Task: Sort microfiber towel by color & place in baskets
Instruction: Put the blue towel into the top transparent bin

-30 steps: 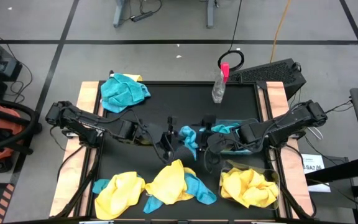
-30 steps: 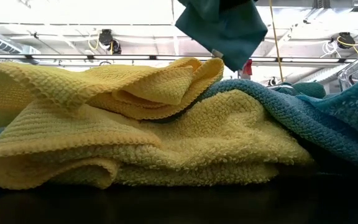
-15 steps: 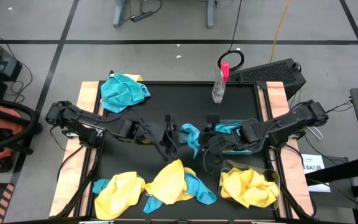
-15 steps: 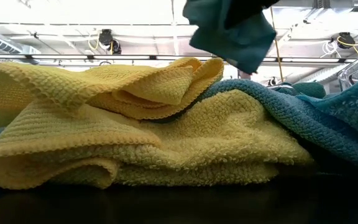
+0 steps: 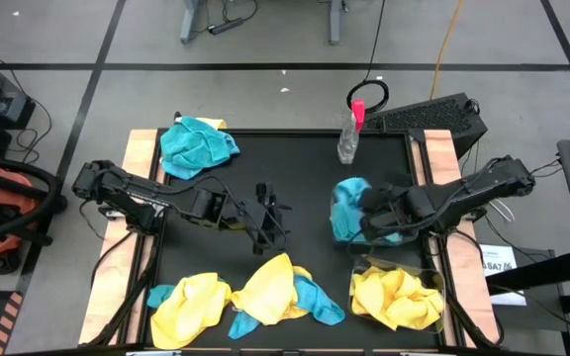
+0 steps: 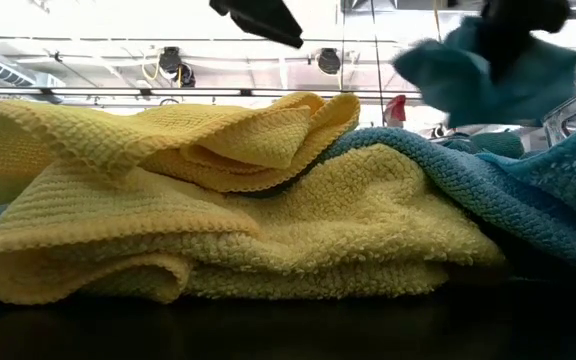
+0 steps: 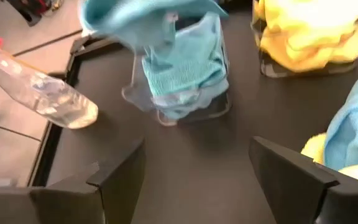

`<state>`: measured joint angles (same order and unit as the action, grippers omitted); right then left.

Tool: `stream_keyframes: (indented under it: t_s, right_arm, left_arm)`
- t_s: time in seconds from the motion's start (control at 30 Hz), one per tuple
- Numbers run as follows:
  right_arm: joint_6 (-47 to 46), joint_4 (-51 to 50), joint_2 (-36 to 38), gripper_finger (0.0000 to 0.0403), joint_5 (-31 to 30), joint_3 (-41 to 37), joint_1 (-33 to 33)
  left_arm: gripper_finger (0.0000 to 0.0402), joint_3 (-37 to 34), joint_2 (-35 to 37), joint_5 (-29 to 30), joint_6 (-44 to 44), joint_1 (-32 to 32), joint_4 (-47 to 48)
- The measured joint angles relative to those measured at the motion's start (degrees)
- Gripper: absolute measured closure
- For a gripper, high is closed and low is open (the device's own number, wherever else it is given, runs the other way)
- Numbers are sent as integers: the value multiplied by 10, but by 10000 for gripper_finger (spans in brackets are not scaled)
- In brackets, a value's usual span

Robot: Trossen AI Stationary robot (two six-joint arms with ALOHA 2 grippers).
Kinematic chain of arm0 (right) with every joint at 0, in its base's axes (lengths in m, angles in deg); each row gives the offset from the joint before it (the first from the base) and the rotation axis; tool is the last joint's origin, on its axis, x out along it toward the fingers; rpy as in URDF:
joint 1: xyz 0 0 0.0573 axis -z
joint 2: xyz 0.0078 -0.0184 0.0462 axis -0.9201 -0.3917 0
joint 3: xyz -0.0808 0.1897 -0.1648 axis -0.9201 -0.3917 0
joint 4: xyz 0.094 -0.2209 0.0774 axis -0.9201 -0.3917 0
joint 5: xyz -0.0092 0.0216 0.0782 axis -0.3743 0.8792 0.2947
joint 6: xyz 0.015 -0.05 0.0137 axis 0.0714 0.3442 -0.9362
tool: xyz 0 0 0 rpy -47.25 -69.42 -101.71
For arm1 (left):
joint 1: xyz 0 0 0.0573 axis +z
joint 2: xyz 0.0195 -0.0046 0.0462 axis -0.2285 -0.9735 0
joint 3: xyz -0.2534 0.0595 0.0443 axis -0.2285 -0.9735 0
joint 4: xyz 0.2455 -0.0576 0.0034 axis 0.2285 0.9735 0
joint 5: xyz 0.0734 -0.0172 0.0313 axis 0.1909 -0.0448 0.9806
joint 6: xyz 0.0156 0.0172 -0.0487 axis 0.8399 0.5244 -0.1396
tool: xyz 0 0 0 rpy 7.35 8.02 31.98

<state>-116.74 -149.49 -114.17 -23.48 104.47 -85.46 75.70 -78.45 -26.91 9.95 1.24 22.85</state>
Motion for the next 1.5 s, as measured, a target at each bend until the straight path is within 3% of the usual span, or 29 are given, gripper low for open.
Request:
stream_keyframes:
  t_s: [0.17, 0.37, 0.53, 0.77, 1.07, 1.23, 1.5]
  right_arm:
    - [-99, -93, 8, 401, 46, -21, 0]
    - [-110, -46, 17, 402, 111, -106, 2]
    - [-127, -1, 17, 402, 116, -193, 12]
    - [-82, 118, 17, 396, 176, -291, 46]
    - [-54, 163, 23, 386, 193, -318, 54]
    - [-62, 158, 43, 345, 189, -320, 54]
    - [-72, 127, 87, 223, 205, -283, 53]
  left_arm:
    - [112, -18, 0, 0, 0, 0, -2]
    - [112, -29, 0, 1, -16, 0, -2]
    - [112, -36, 0, 1, -26, 0, -1]
    - [112, -38, 0, 1, -30, 0, -2]
    - [112, -38, 0, 1, -30, 0, -16]
    - [112, -38, 0, 1, -30, 0, -22]
    - [112, -38, 0, 1, -30, 5, -23]
